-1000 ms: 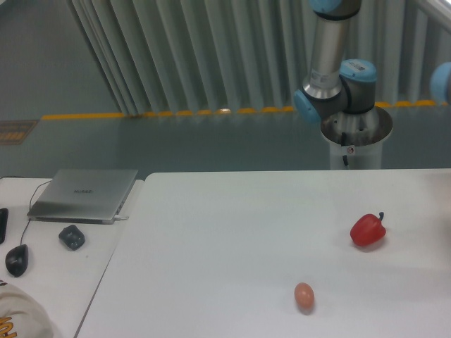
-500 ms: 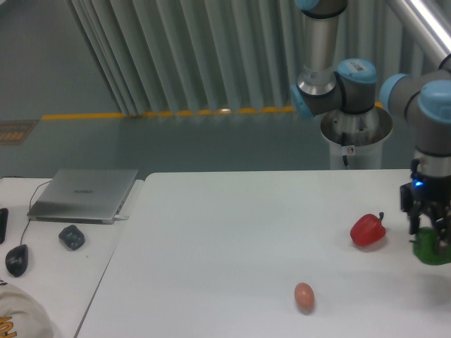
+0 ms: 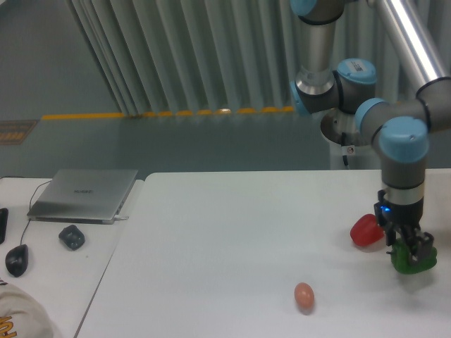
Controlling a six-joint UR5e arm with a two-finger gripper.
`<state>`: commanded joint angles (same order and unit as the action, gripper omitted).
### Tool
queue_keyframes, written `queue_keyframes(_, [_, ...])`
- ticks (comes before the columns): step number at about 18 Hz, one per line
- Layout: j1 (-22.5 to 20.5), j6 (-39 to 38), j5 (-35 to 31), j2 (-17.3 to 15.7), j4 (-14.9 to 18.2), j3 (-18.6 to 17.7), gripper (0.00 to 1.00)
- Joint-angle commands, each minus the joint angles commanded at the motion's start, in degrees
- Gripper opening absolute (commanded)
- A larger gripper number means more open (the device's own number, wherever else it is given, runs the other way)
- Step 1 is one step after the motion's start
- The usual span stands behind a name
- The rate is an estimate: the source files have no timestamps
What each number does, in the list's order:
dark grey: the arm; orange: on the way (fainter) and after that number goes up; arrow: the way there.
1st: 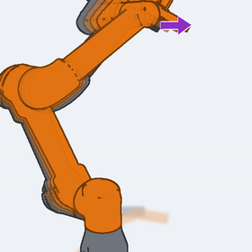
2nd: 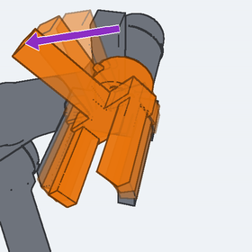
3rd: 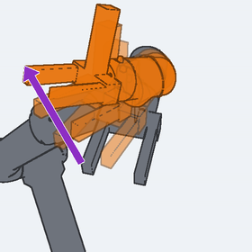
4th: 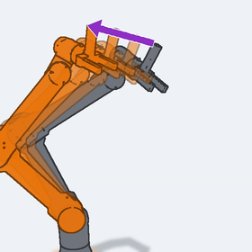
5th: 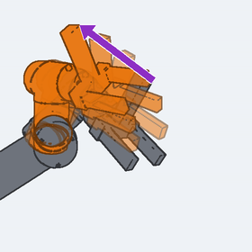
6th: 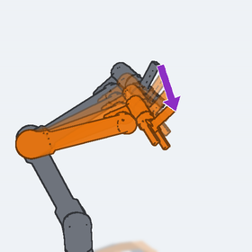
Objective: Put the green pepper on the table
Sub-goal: 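Lower the green pepper onto the table beside the red pepper and open, then lift the open gripper up away from the green pepper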
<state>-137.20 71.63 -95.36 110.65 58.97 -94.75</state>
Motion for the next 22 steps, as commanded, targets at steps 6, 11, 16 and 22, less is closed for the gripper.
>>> queue_keyframes(6, [0.0, 0.7, -0.1, -0.4, -0.2, 0.2, 1.00])
queue_keyframes(11, [0.0, 0.8, -0.3, -2.3, 0.1, 0.5, 1.00])
queue_keyframes(16, [-4.0, 2.0, -0.4, -5.2, 8.6, 6.0, 1.00])
queue_keyframes(22, [-10.9, 21.4, 3.9, -6.4, 17.5, 11.5, 1.00])
